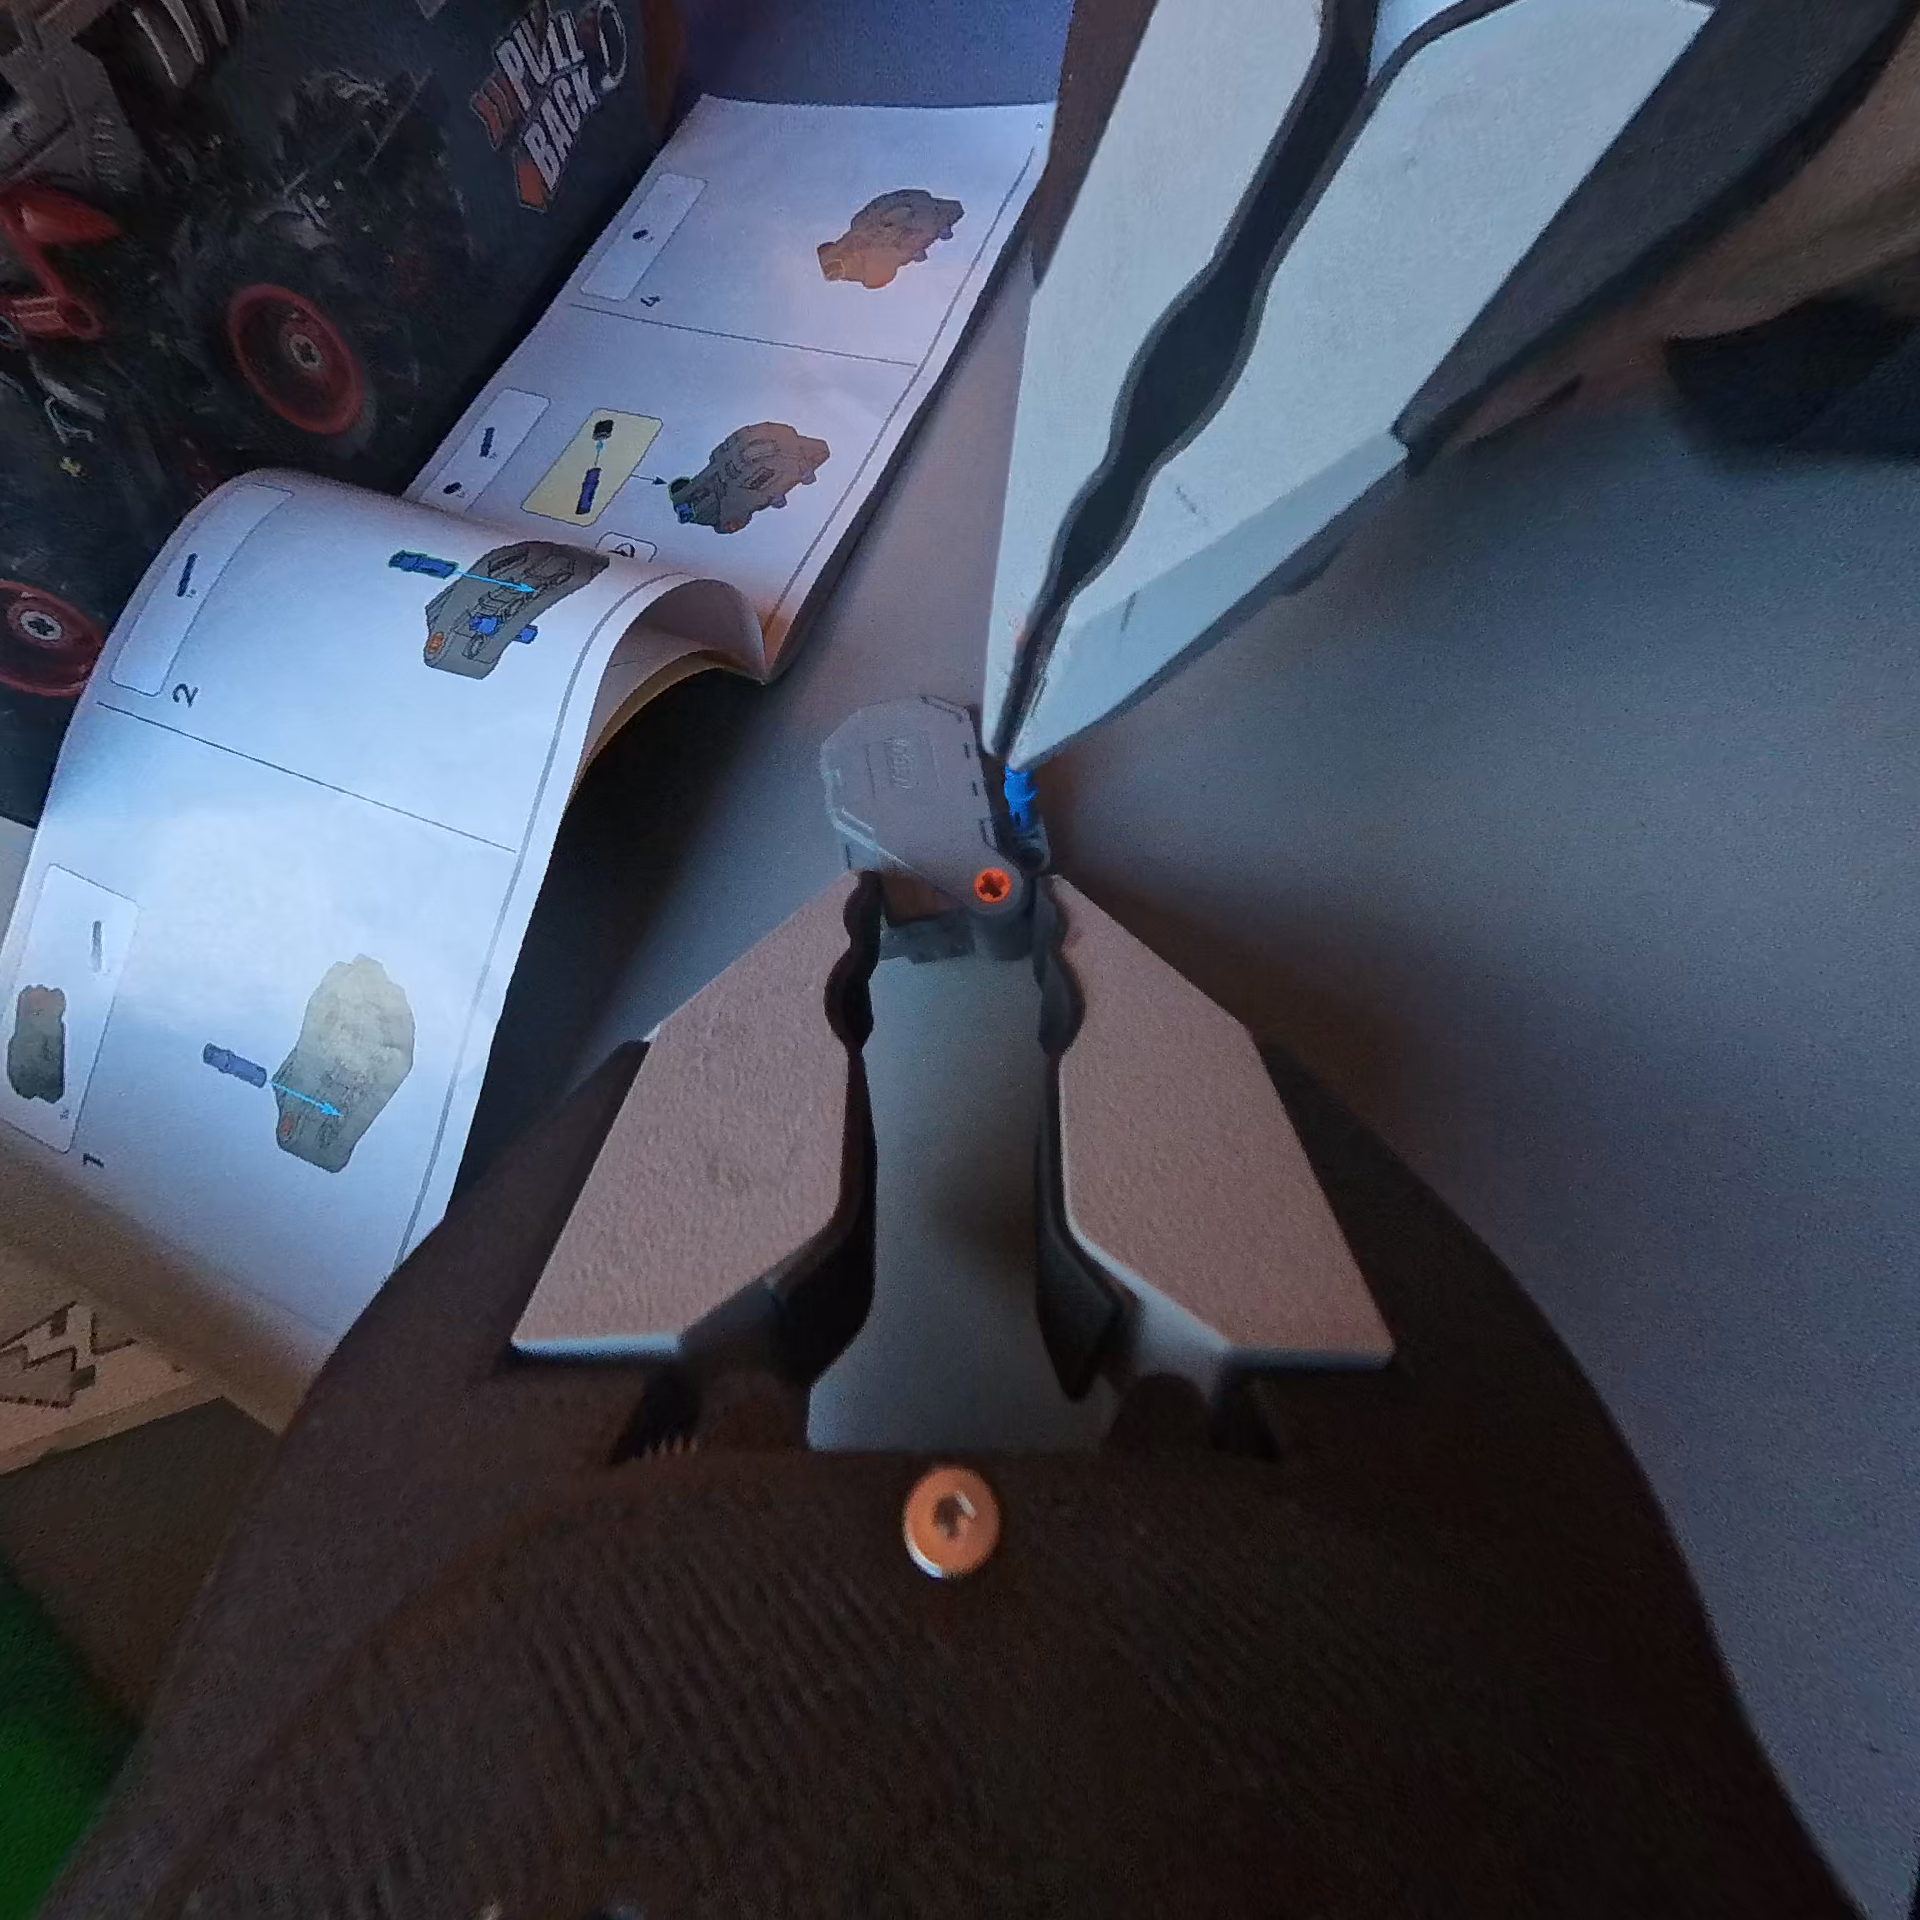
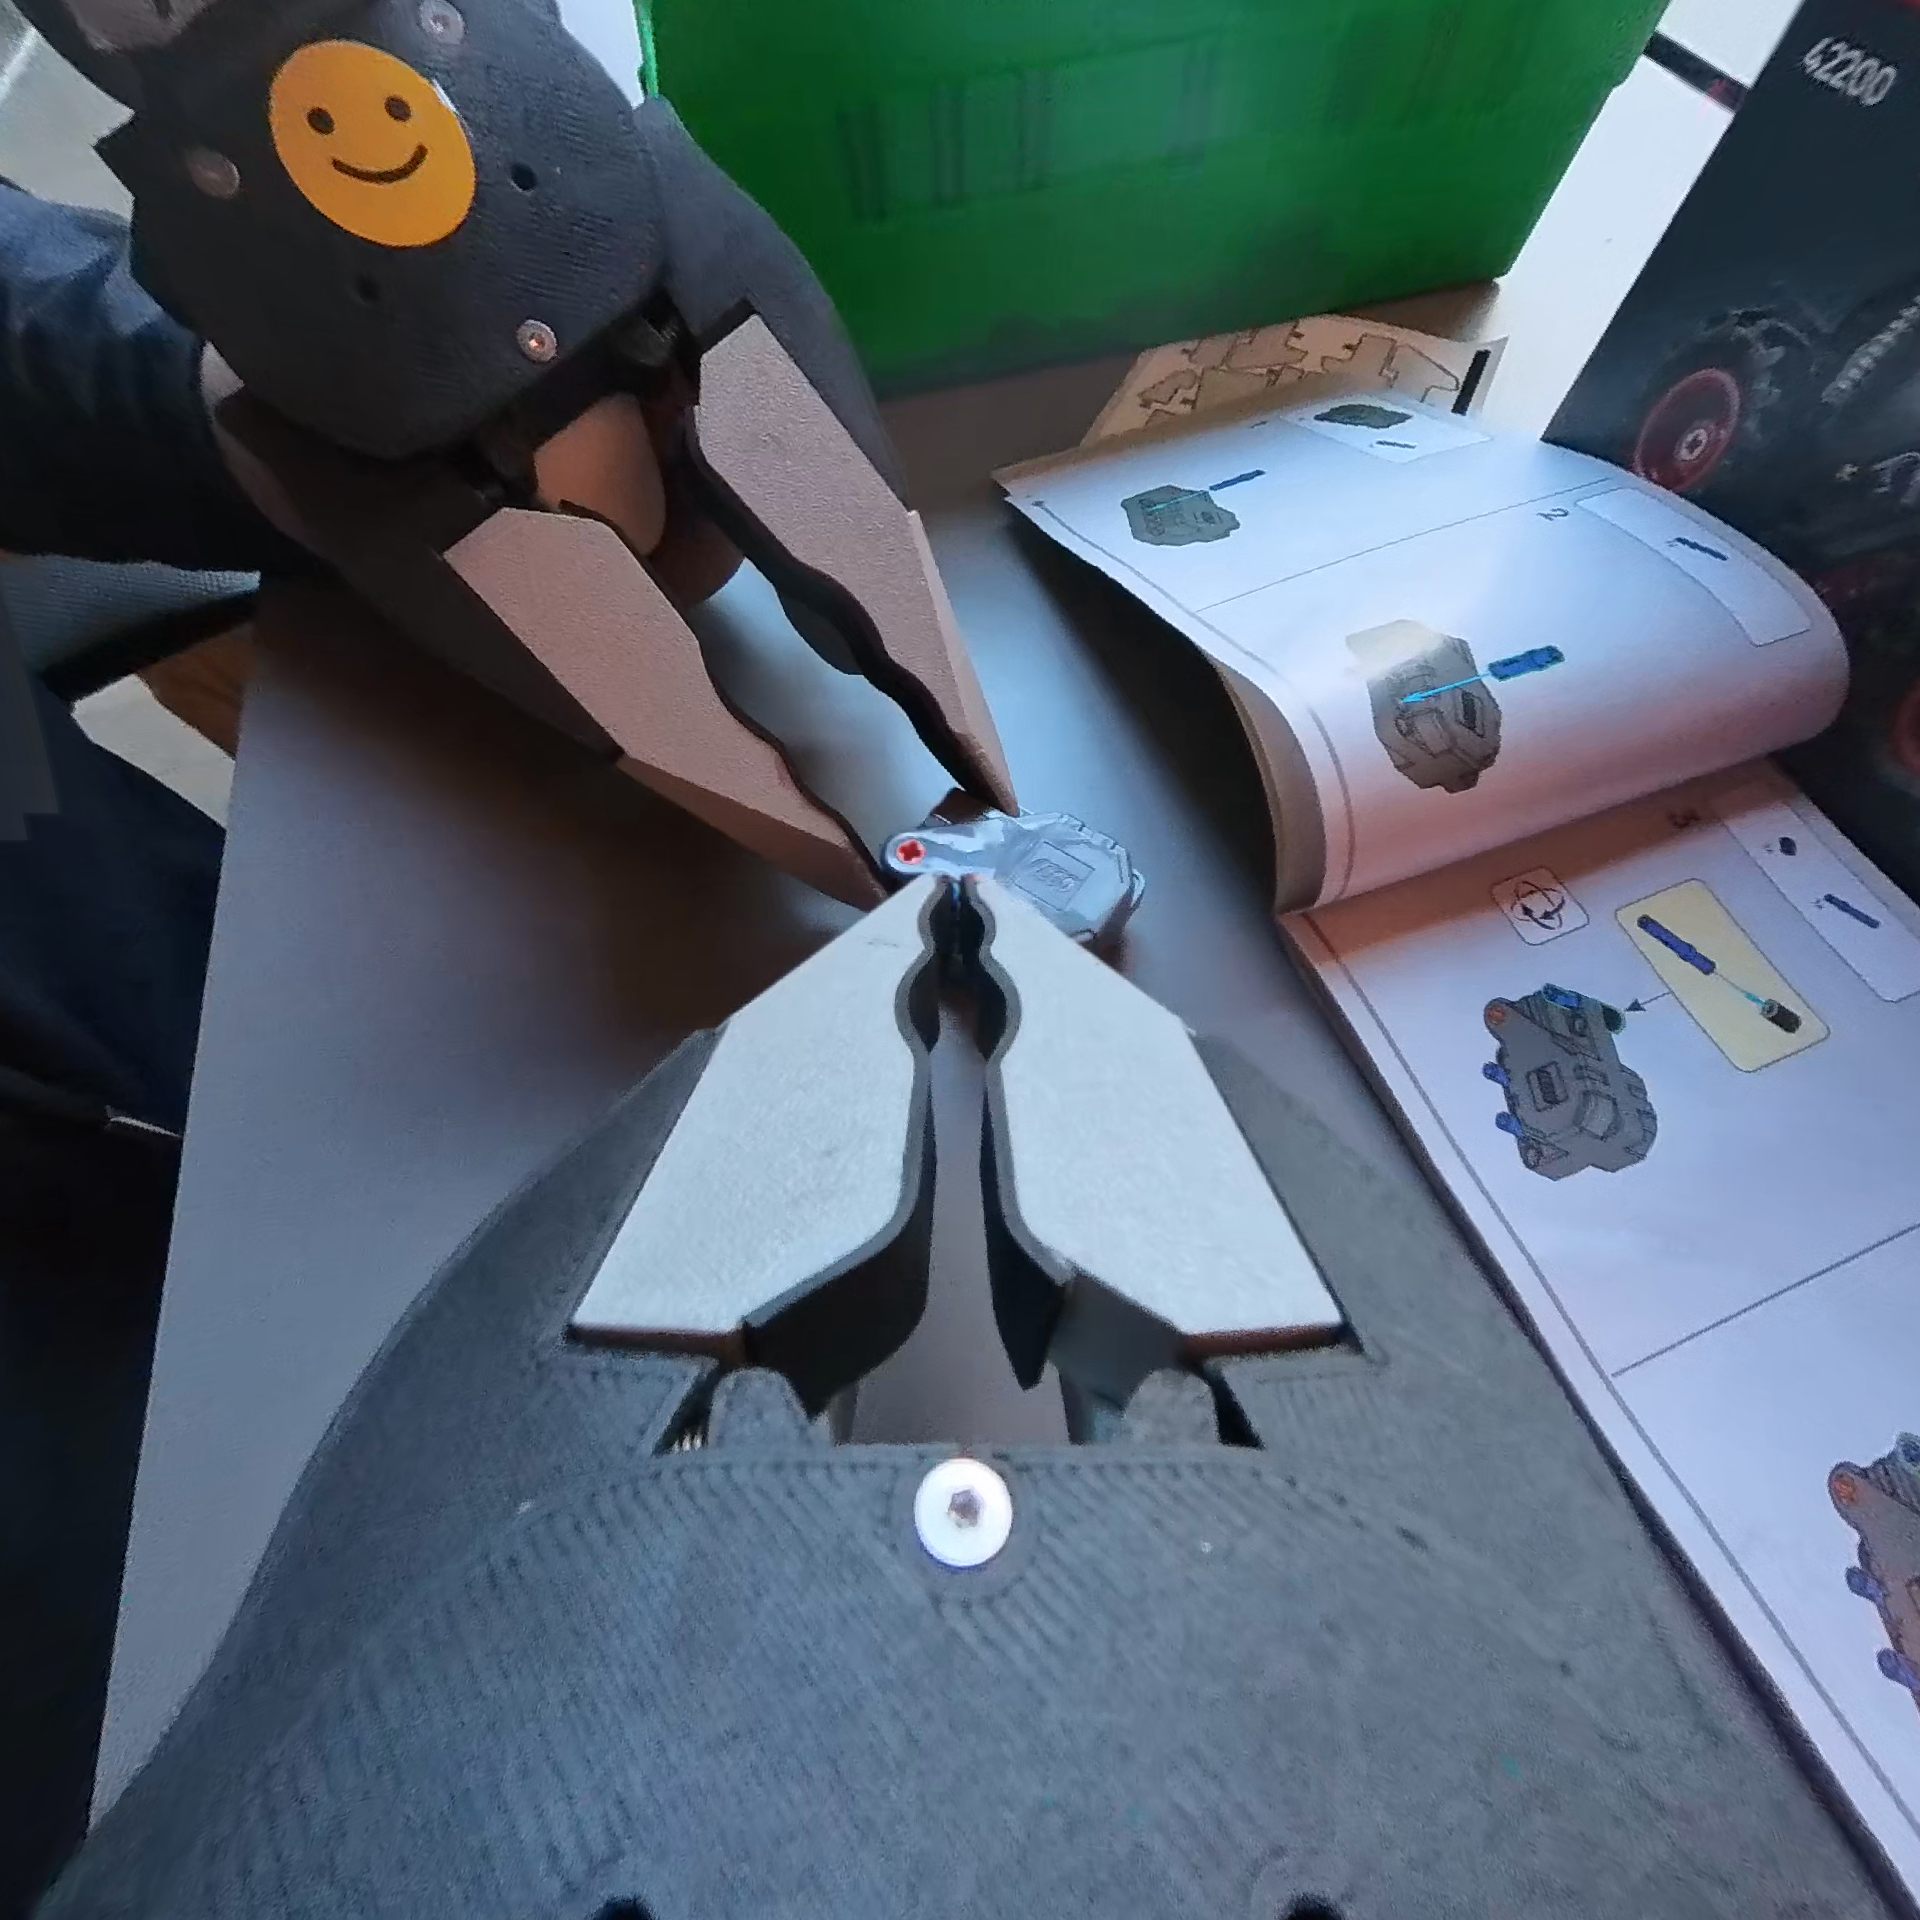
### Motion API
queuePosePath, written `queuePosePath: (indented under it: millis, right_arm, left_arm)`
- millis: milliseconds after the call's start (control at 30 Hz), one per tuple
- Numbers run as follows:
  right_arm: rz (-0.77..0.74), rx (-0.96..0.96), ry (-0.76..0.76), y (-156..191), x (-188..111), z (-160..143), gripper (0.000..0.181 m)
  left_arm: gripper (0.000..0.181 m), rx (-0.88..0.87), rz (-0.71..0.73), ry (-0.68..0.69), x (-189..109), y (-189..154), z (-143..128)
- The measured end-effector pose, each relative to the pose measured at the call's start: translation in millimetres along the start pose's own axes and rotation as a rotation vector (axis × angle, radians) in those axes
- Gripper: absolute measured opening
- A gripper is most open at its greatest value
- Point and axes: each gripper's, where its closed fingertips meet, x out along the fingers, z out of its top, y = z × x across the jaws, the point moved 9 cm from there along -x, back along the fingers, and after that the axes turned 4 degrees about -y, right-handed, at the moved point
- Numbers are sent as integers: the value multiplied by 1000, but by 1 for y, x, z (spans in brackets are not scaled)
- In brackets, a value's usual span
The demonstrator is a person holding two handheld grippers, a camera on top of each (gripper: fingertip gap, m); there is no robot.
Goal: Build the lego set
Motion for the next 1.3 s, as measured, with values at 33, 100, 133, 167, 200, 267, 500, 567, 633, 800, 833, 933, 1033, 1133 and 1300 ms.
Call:
queuePosePath:
  millis: [33,100,133,167,200,267,500,567,633,800,833,933,1033,1133,1300]
  right_arm:
    - [1,-2,-1,0,0,0,0]
    - [2,-1,0,0,0,0,0]
    - [3,-1,0,0,0,0,0]
    - [4,-1,0,0,0,0,0]
    - [6,0,0,0,0,0,0]
    - [20,5,12,1,0,0,3]
    - [69,-69,72,10,-3,-1,0]
    - [84,-98,100,13,-5,-1,0]
    - [82,-142,146,16,-7,0,0]
    - [83,-230,300,19,-7,10,0]
    - [89,-244,329,19,-6,12,0]
    - [112,-251,395,17,-3,18,0]
    - [120,-241,423,17,0,20,0]
    - [117,-226,439,19,2,22,0]
    - [91,-216,475,24,3,24,0]
  left_arm:
    - [27,0,0,0,0,0,0]
    - [27,-1,-2,0,0,0,0]
    - [27,0,-2,0,0,0,0]
    - [27,1,-1,0,0,0,0]
    - [27,3,-3,-1,0,0,0]
    - [27,7,-9,-2,0,-1,0]
    - [27,96,-44,-17,-3,-11,0]
    - [27,163,-25,-26,-4,-17,-1]
    - [27,220,3,-33,-4,-22,0]
    - [27,199,-12,-30,-3,-22,1]
    - [27,197,-13,-30,-3,-22,1]
    - [27,190,-16,-28,-3,-21,1]
    - [27,178,-23,-27,-4,-20,0]
    - [27,179,-26,-28,-6,-20,-1]
    - [27,196,-31,-31,-7,-21,-1]
